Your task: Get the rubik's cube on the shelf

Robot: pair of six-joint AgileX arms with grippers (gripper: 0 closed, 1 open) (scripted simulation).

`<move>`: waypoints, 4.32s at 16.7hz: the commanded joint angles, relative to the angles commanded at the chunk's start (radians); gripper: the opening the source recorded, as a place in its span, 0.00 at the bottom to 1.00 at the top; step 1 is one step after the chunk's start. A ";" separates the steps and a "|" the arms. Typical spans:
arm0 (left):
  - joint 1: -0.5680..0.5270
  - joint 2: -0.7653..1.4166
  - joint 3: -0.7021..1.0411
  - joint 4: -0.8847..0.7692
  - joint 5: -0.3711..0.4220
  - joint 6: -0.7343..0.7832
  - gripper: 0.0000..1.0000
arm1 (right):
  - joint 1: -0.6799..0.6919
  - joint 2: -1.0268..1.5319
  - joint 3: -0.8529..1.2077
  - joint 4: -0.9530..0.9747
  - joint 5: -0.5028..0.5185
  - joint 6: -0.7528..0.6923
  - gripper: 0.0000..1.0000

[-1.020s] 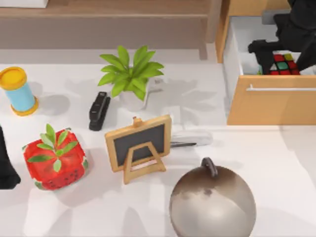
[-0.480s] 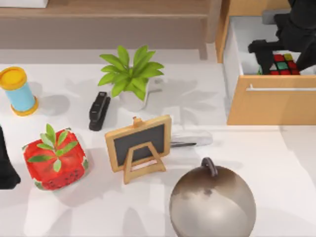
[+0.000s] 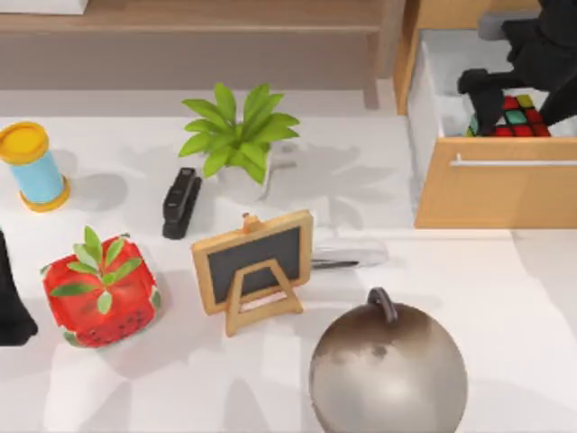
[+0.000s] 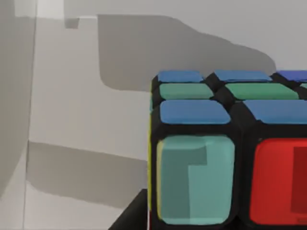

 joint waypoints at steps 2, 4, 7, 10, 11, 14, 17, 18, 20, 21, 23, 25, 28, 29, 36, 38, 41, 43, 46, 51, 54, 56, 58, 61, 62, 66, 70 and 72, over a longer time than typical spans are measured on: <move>0.000 0.000 0.000 0.000 0.000 0.000 1.00 | -0.007 -0.029 0.003 -0.016 -0.004 -0.039 0.00; 0.000 0.000 0.000 0.000 0.000 0.000 1.00 | -0.017 -0.049 0.026 -0.036 0.001 -0.066 0.00; 0.000 0.000 0.000 0.000 0.000 0.000 1.00 | -0.019 -0.040 0.075 -0.076 0.006 -0.071 0.00; 0.000 0.000 0.000 0.000 0.000 0.000 1.00 | -0.004 0.004 0.123 -0.122 0.023 -0.030 0.00; 0.000 0.000 0.000 0.000 0.000 0.000 1.00 | 0.001 0.022 0.138 -0.131 0.032 -0.007 0.00; 0.000 0.000 0.000 0.000 0.000 0.000 1.00 | 0.009 0.065 0.184 -0.130 0.051 0.057 0.00; 0.000 0.000 0.000 0.000 0.000 0.000 1.00 | 0.010 0.072 0.192 -0.128 0.055 0.067 0.00; 0.000 0.000 0.000 0.000 0.000 0.000 1.00 | 0.010 0.072 0.192 -0.128 0.055 0.067 0.00; 0.000 0.000 0.000 0.000 0.000 0.000 1.00 | 0.004 0.059 0.172 -0.128 0.053 0.068 0.00; 0.000 0.000 0.000 0.000 0.000 0.000 1.00 | 0.006 0.052 0.167 -0.128 0.056 0.068 0.00; 0.000 0.000 0.000 0.000 0.000 0.000 1.00 | 0.017 0.015 0.139 -0.122 0.071 0.067 0.00; 0.000 0.000 0.000 0.000 0.000 0.000 1.00 | 0.043 -0.052 0.096 -0.099 0.098 0.066 0.00; 0.000 0.000 0.000 0.000 0.000 0.000 1.00 | 0.114 -0.174 0.011 -0.026 0.152 0.065 0.00; 0.000 0.000 0.000 0.000 0.000 0.000 1.00 | 0.146 -0.215 -0.022 0.009 0.172 0.065 0.00; 0.000 0.000 0.000 0.000 0.000 0.000 1.00 | 0.423 -0.392 -0.302 0.419 0.338 0.055 0.00; 0.000 0.000 0.000 0.000 0.000 0.000 1.00 | 0.490 -0.402 -0.377 0.591 0.395 0.048 0.00; 0.000 0.000 0.000 0.000 0.000 0.000 1.00 | 0.571 -0.388 -0.476 0.880 0.488 0.034 0.00; 0.000 0.000 0.000 0.000 0.000 0.000 1.00 | 0.611 -0.362 -0.533 1.084 0.552 0.022 0.00; 0.000 0.000 0.000 0.000 0.000 0.000 1.00 | 0.656 -0.307 -0.603 1.391 0.646 0.000 0.00; 0.000 0.000 0.000 0.000 0.000 0.000 1.00 | 0.697 -0.199 -0.685 1.852 0.784 -0.040 0.00; 0.000 0.000 0.000 0.000 0.000 0.000 1.00 | 0.703 -0.142 -0.711 2.060 0.846 -0.061 0.00; 0.000 0.000 0.000 0.000 0.000 0.000 1.00 | 0.703 -0.114 -0.721 2.159 0.876 -0.072 0.00; 0.000 0.000 0.000 0.000 0.000 0.000 1.00 | 0.702 -0.096 -0.726 2.217 0.894 -0.079 0.00; 0.000 0.000 0.000 0.000 0.000 0.000 1.00 | 0.701 -0.092 -0.727 2.232 0.899 -0.081 0.00; 0.000 0.000 0.000 0.000 0.000 0.000 1.00 | 0.701 -0.092 -0.727 2.232 0.899 -0.081 0.00; 0.000 0.000 0.000 0.000 0.000 0.000 1.00 | 0.686 -0.097 -0.714 2.225 0.890 -0.082 0.00; 0.000 0.000 0.000 0.000 0.000 0.000 1.00 | 0.622 -0.100 -0.633 2.192 0.838 -0.094 0.00; 0.000 0.000 0.000 0.000 0.000 0.000 1.00 | 0.604 -0.091 -0.581 2.170 0.815 -0.089 0.00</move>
